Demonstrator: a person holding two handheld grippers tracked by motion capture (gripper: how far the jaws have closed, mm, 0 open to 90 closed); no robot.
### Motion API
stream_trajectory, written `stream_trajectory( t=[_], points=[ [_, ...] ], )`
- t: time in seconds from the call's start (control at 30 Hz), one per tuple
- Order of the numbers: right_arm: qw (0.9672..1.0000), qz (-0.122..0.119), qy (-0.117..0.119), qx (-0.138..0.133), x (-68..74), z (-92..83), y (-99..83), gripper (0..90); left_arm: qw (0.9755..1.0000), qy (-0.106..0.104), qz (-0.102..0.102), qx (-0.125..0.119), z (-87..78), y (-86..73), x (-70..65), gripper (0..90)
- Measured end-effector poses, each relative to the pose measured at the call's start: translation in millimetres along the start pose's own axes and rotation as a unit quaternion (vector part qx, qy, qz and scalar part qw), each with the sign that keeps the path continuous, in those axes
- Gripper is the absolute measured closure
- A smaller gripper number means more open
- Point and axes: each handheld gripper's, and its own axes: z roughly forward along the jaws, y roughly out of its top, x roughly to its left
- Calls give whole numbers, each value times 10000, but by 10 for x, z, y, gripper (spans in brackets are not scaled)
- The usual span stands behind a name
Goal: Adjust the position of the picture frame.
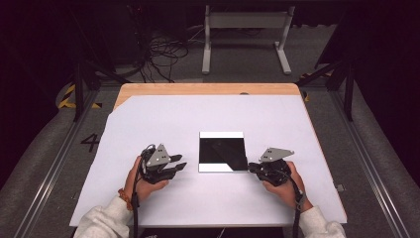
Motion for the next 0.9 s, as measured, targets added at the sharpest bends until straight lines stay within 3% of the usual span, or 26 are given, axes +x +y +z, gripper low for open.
stream_trajectory(
  t=[0.13,0.3,0.37,0.43,0.63,0.9],
  points=[
    [10000,-76,-29,34,25,-39,-43,807,9998,201,-86,39,-82,-92,-27,525],
    [10000,-73,-15,50,20,-75,-62,794,9996,155,-73,208,-129,-205,-78,465],
    [9999,-102,-5,77,20,-80,-69,794,9994,251,-49,247,-146,-238,-101,424],
    [9999,-114,1,92,20,-81,-75,793,9995,185,-60,235,-180,-275,-113,405],
    [9995,-224,2,211,29,-79,-65,792,9992,277,-142,262,-248,-354,-148,307],
    [9992,-272,-14,290,20,-76,-33,794,9986,383,-287,246,-287,-383,-144,268]
  ],
)
